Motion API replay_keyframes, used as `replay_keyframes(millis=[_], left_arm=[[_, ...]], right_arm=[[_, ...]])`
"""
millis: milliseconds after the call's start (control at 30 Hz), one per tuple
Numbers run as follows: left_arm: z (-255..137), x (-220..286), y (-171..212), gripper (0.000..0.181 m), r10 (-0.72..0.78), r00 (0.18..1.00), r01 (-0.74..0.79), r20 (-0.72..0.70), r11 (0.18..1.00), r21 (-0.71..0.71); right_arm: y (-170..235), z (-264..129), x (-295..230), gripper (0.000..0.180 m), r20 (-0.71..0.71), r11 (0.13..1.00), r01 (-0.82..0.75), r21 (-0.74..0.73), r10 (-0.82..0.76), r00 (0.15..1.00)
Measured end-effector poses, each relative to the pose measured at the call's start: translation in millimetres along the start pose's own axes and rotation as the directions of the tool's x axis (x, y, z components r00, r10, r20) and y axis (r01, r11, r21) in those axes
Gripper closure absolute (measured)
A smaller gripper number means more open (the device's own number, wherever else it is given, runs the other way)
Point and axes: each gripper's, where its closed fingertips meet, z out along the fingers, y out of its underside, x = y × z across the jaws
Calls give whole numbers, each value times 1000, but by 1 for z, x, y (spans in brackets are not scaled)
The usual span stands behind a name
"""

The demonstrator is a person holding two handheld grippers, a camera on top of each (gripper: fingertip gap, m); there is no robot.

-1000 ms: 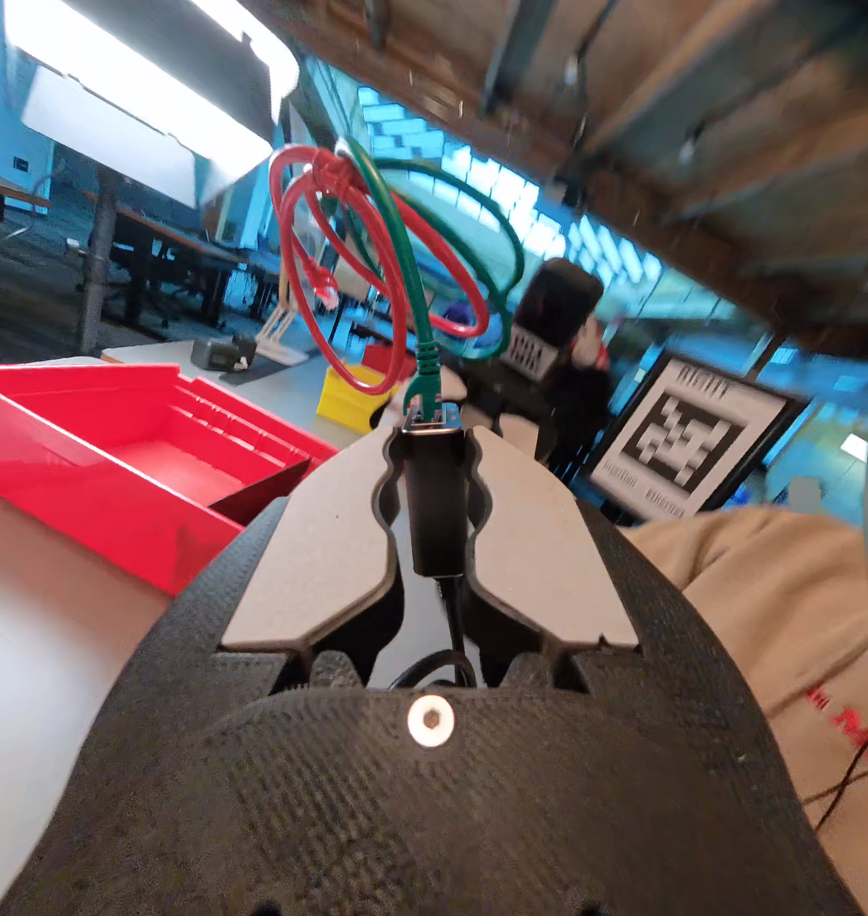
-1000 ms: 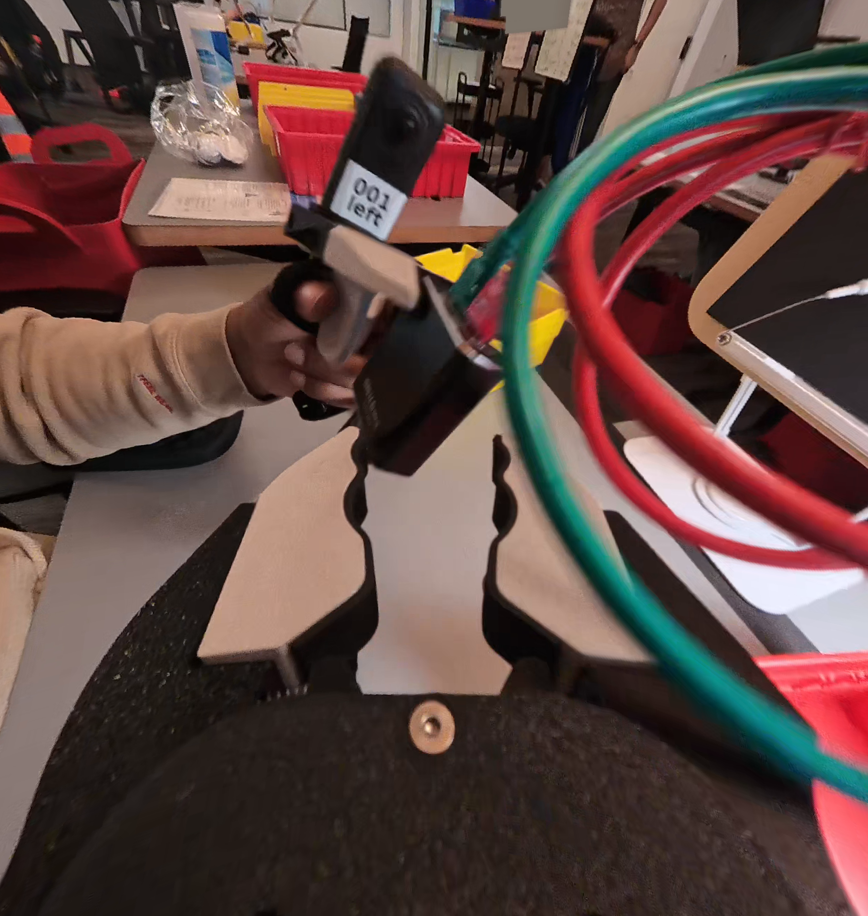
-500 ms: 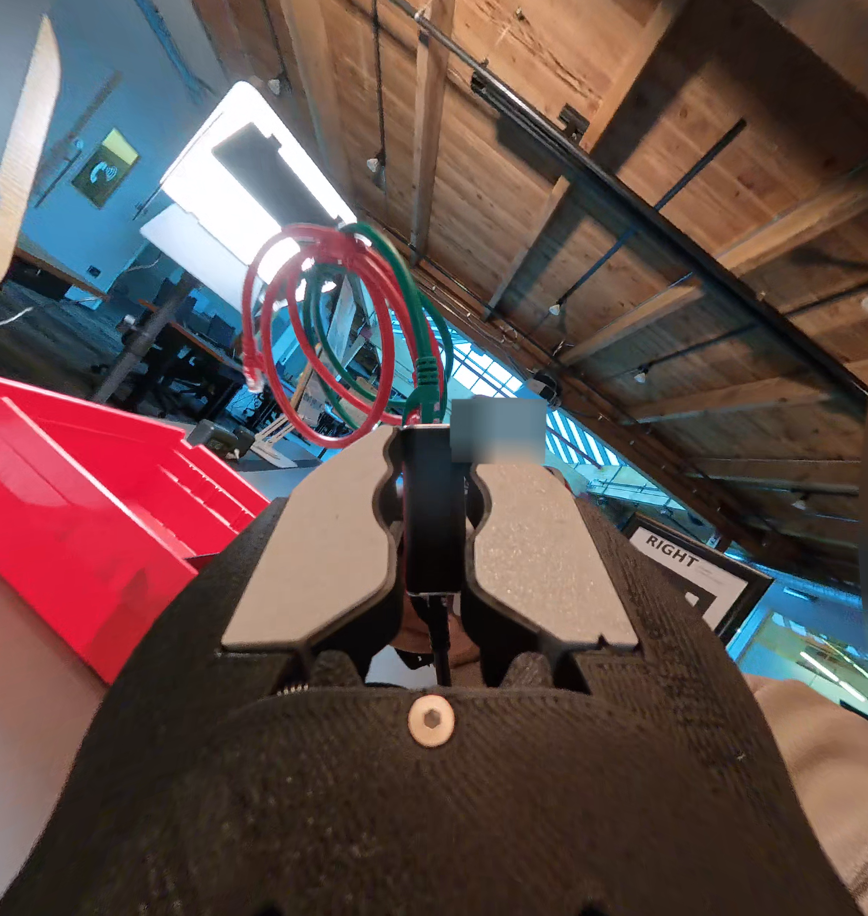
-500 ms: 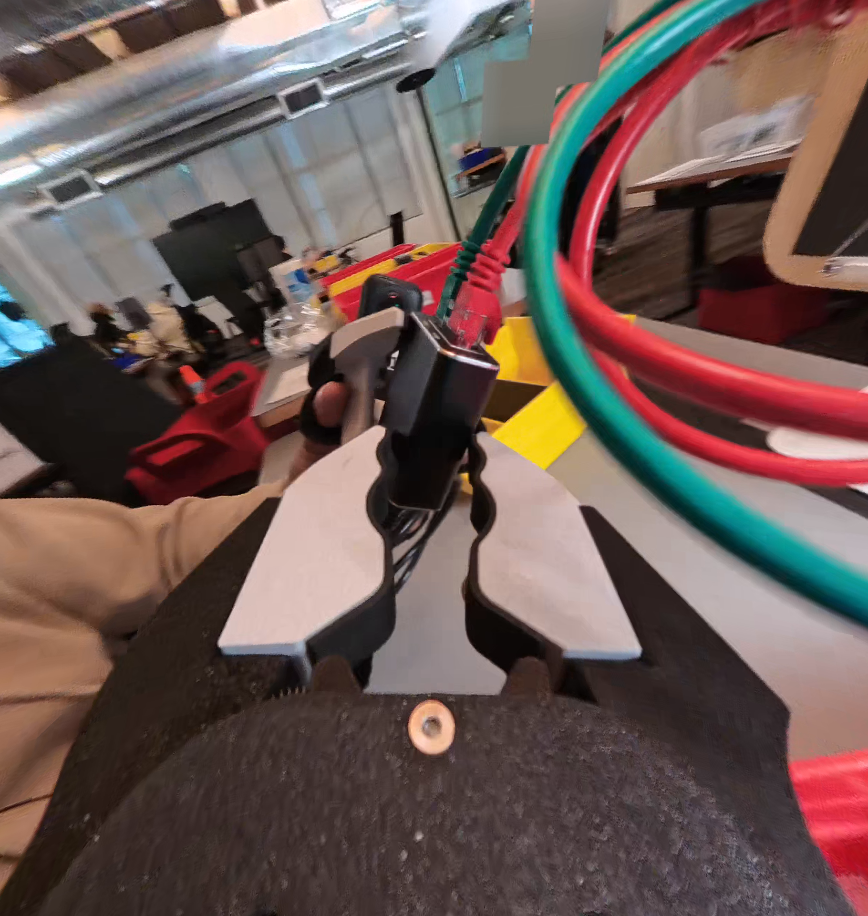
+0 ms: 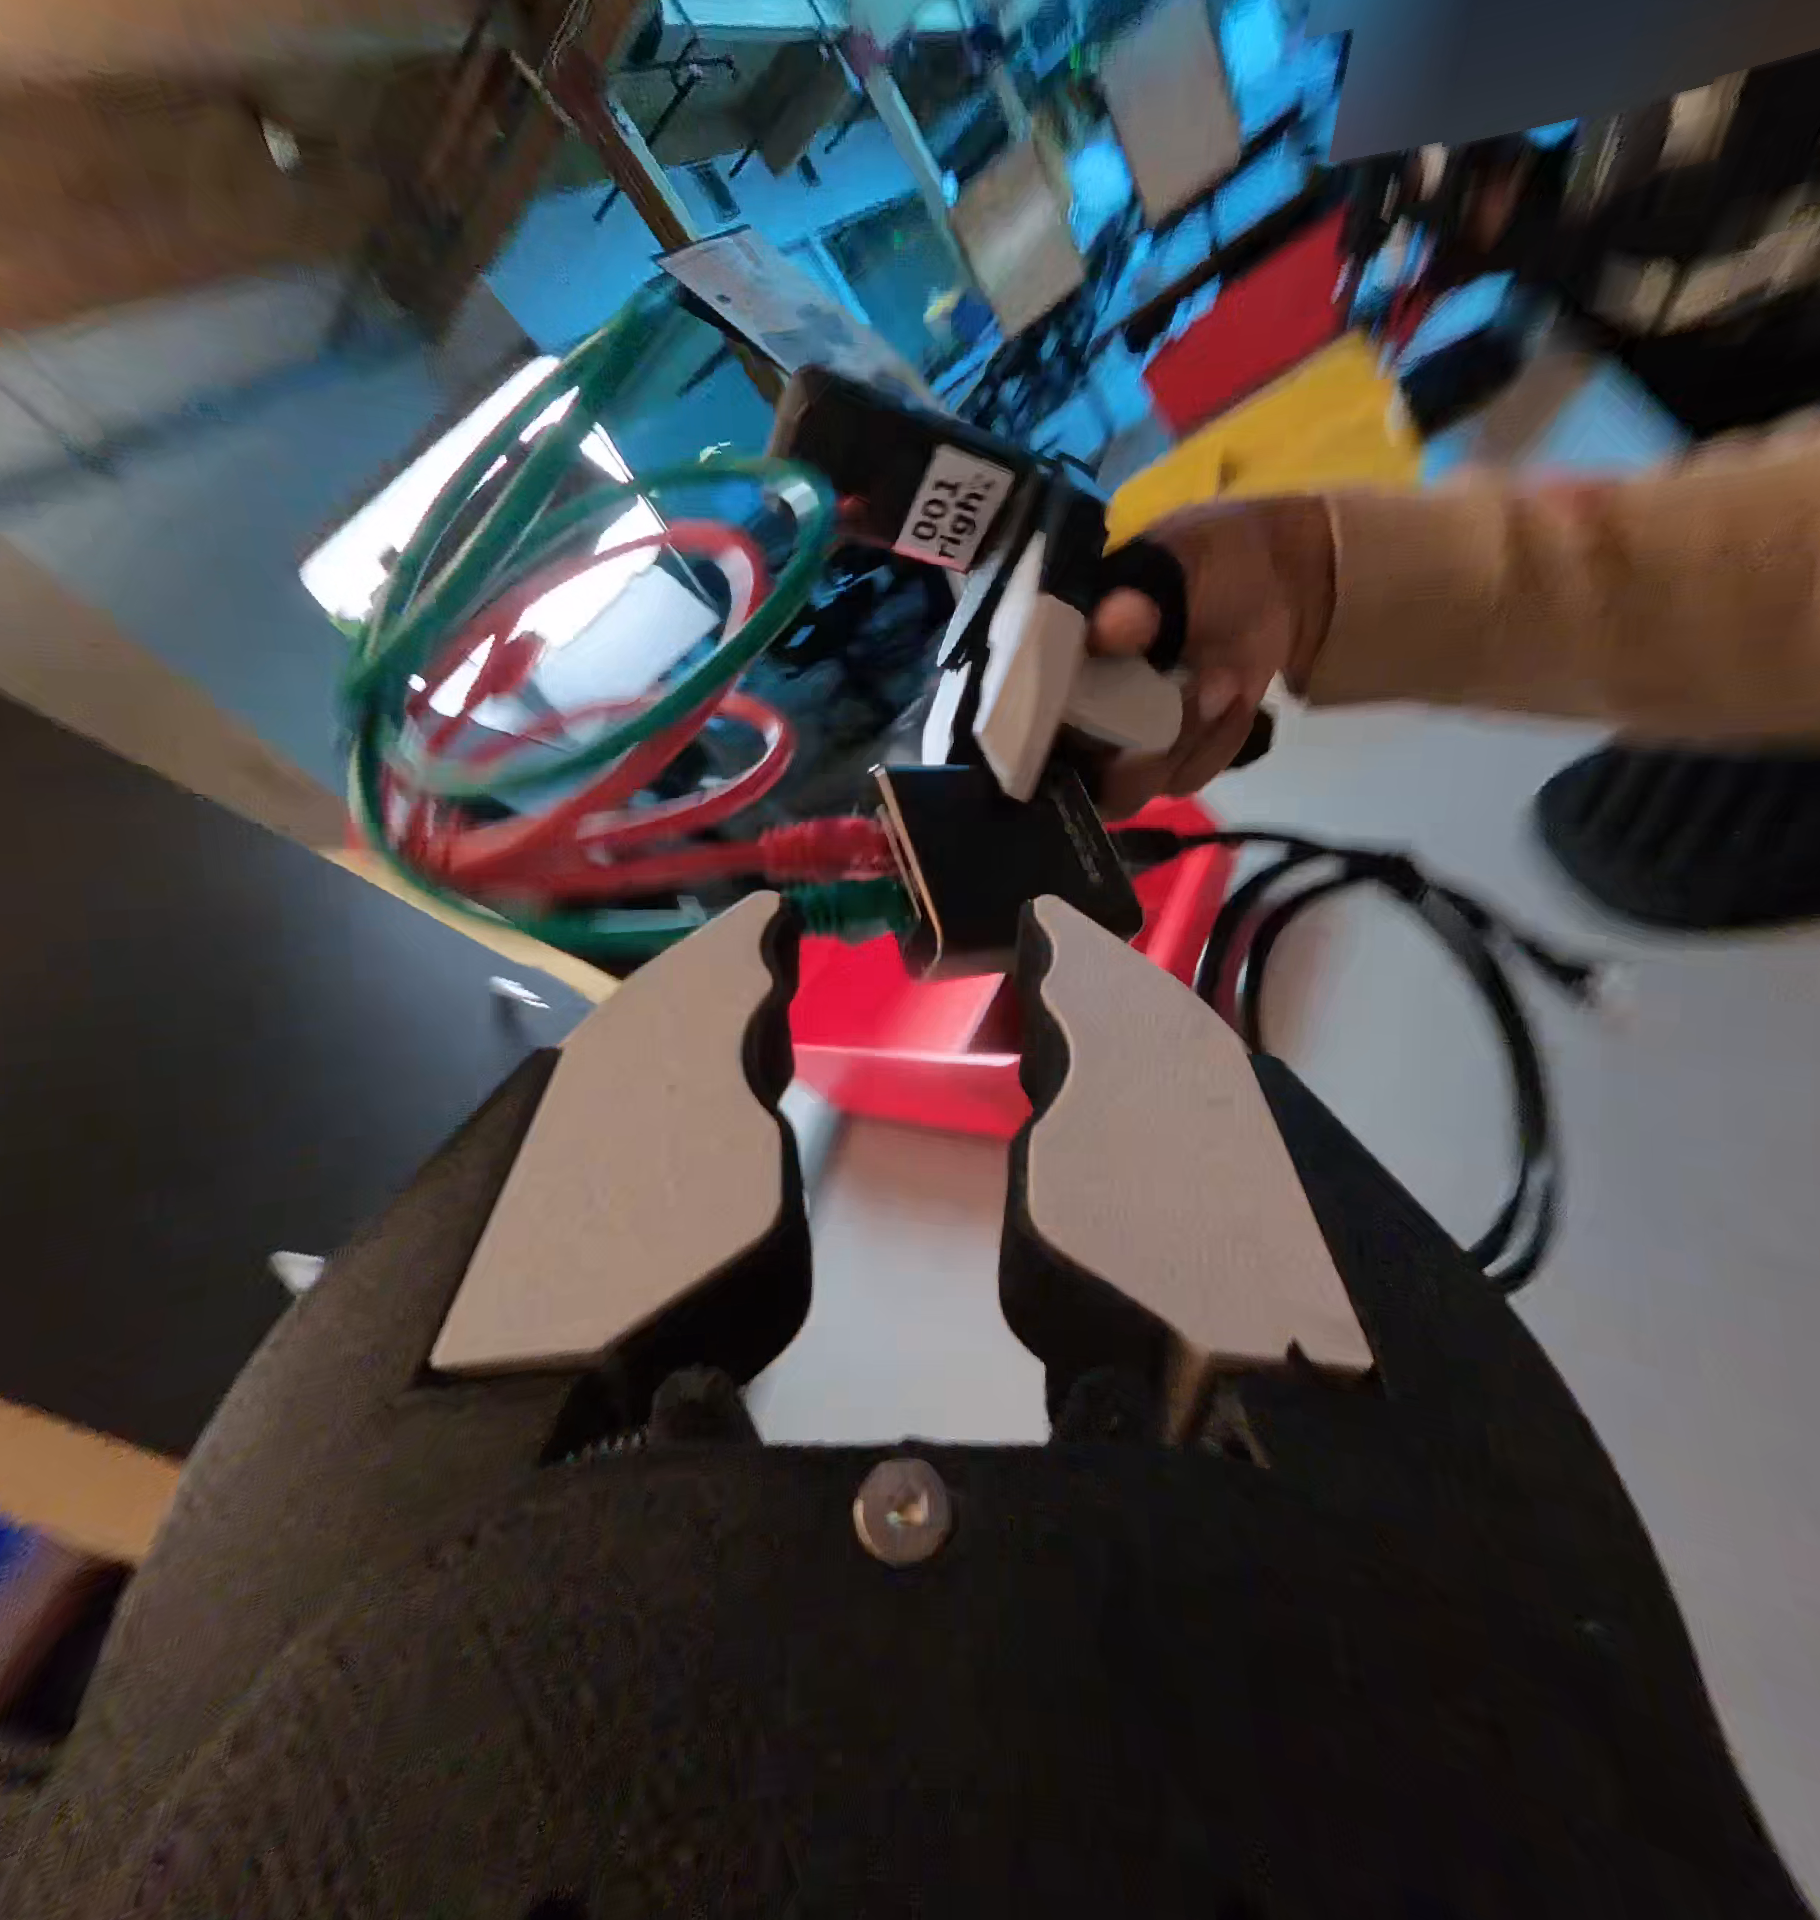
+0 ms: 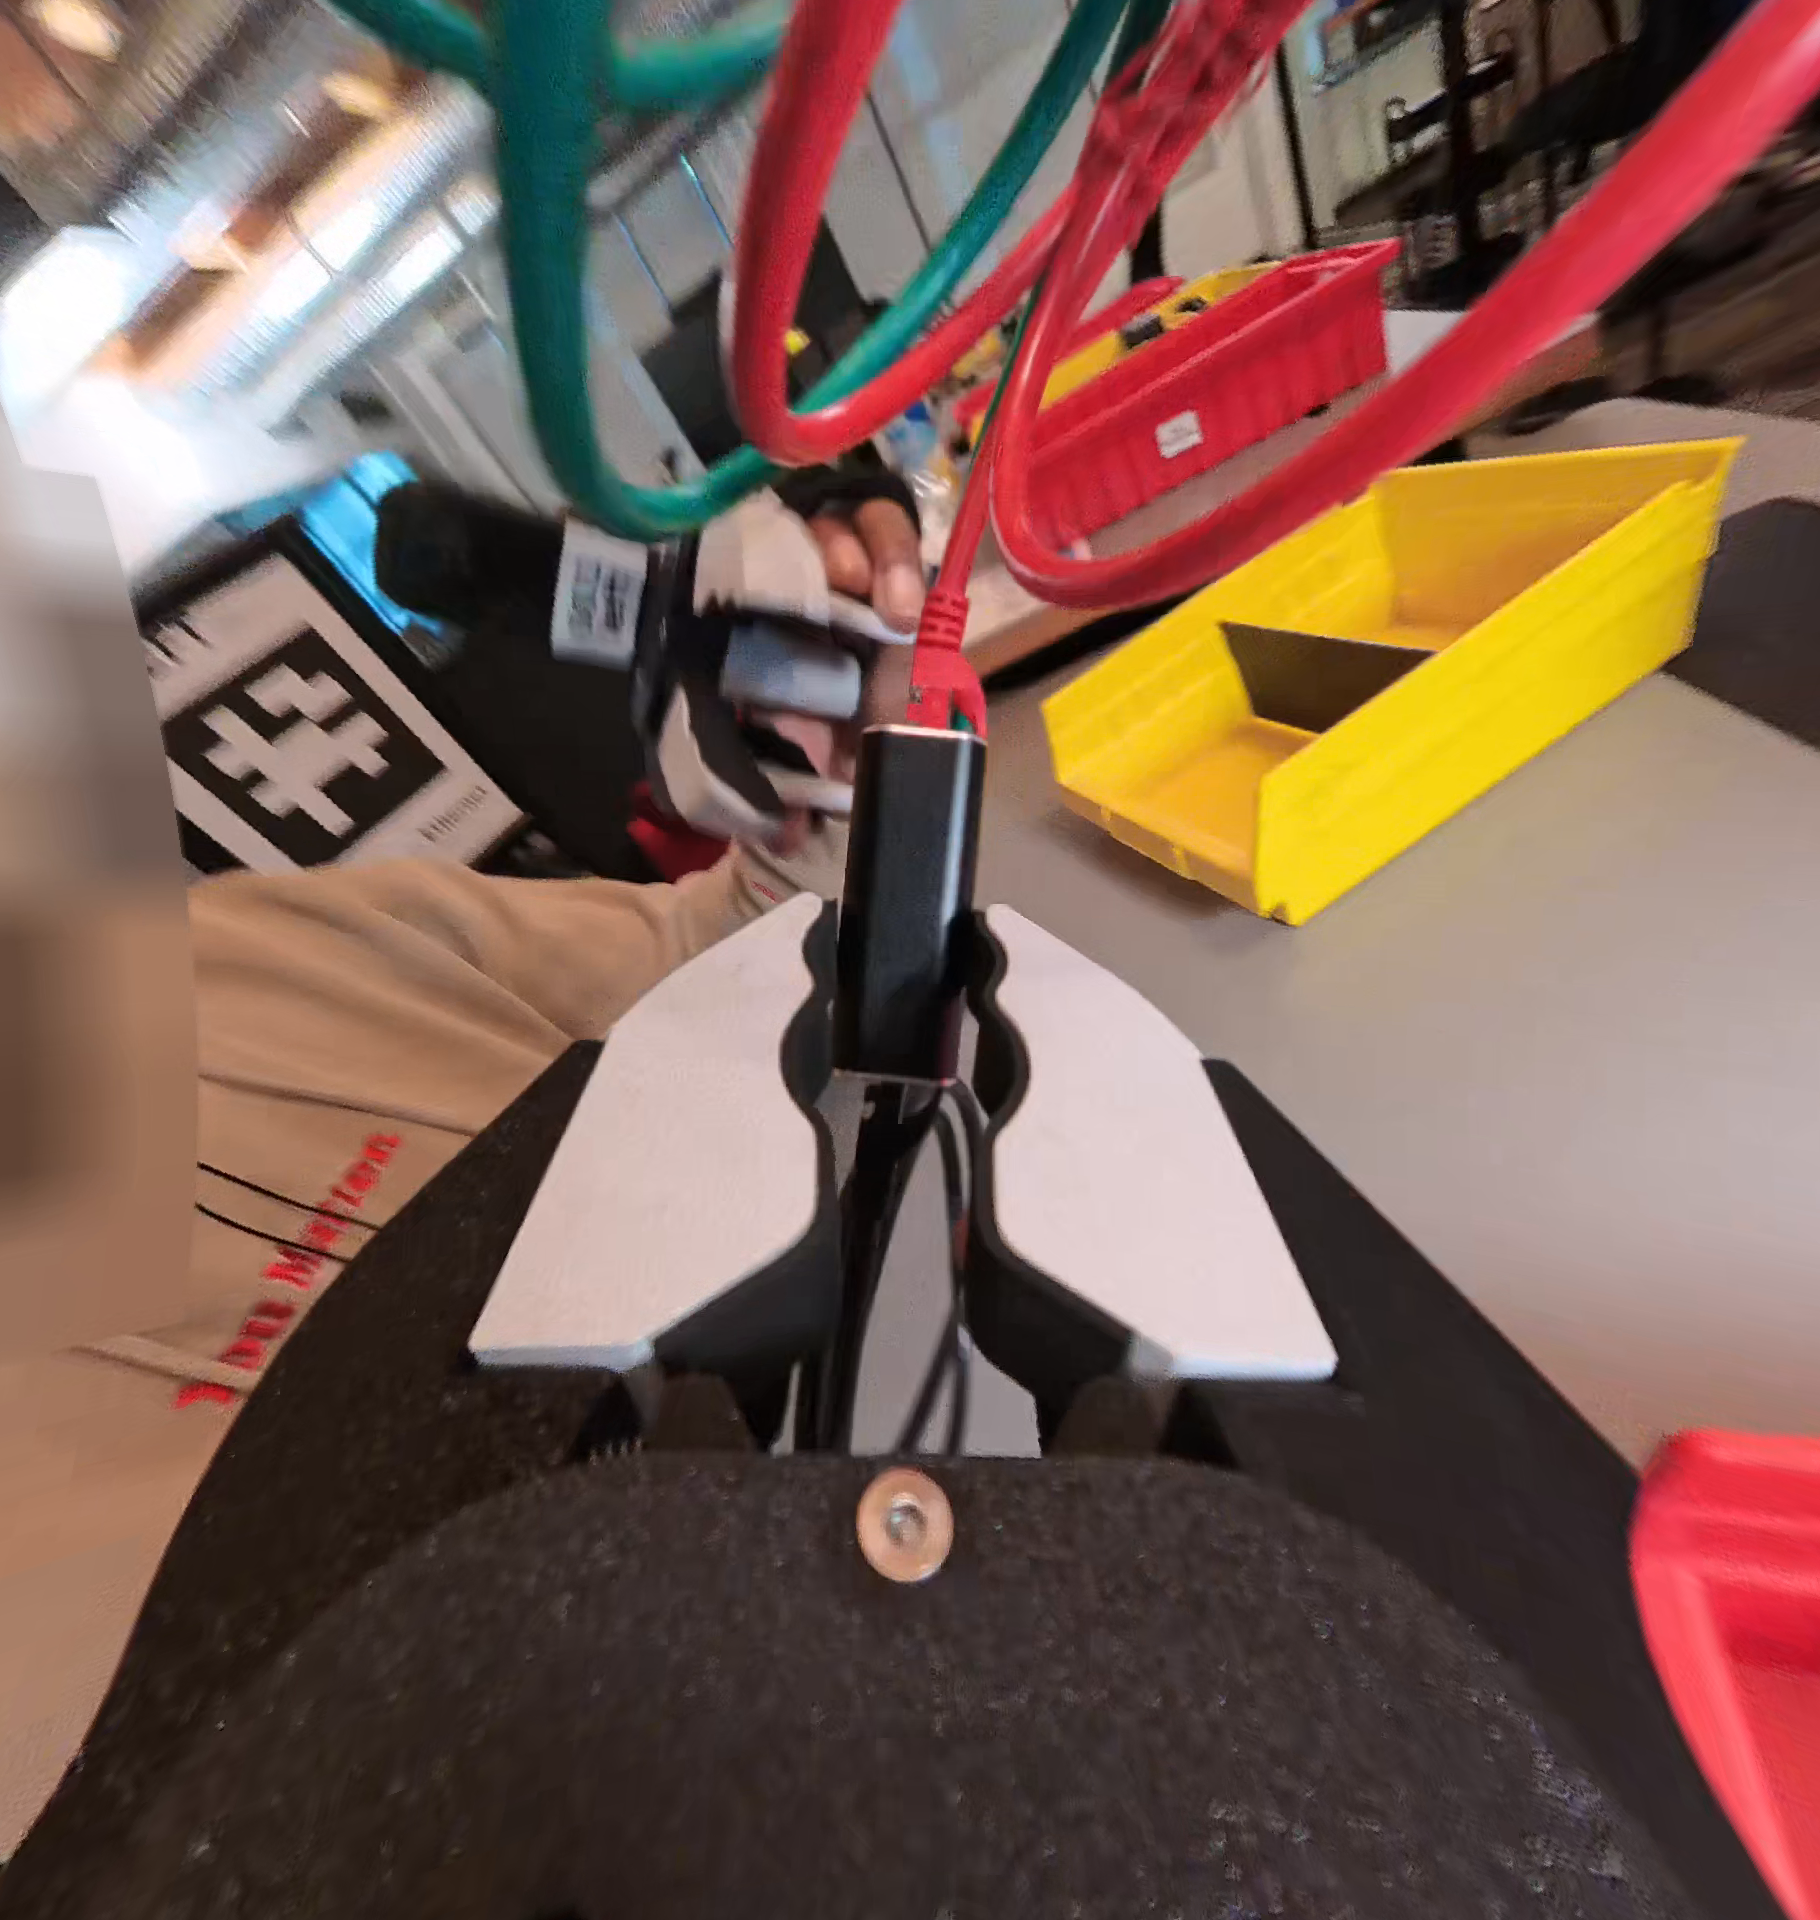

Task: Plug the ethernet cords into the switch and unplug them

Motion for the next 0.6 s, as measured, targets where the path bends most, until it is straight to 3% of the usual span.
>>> replay_keyframes(millis=[100, 167, 267, 400, 500, 600], left_arm=[[11, 8, 25, 136, 363, 930, -349, 63, 922, -166], [18, 9, 38, 130, 477, 875, -451, 87, 866, -216], [30, 5, 49, 135, 656, 729, -600, 194, 750, -278], [37, 3, 68, 142, 760, 598, -677, 255, 650, -346], [33, 1, 72, 149, 738, 625, -659, 254, 673, -337], [22, -12, 58, 154, 544, 787, -496, 292, 839, -225]], right_arm=[[-3, 7, 10, 158, 68, 991, -116, 70, 111, 992], [-4, 10, 20, 158, 93, 972, -200, 121, 189, 978], [-4, 20, 32, 157, 123, 934, -308, 183, 289, 949], [-1, 33, 45, 158, 101, 886, -388, 253, 375, 922], [-3, 31, 49, 155, 49, 910, -323, 259, 322, 946], [-32, 0, 25, 137, -19, 964, -2, 265, 8, 1000]])
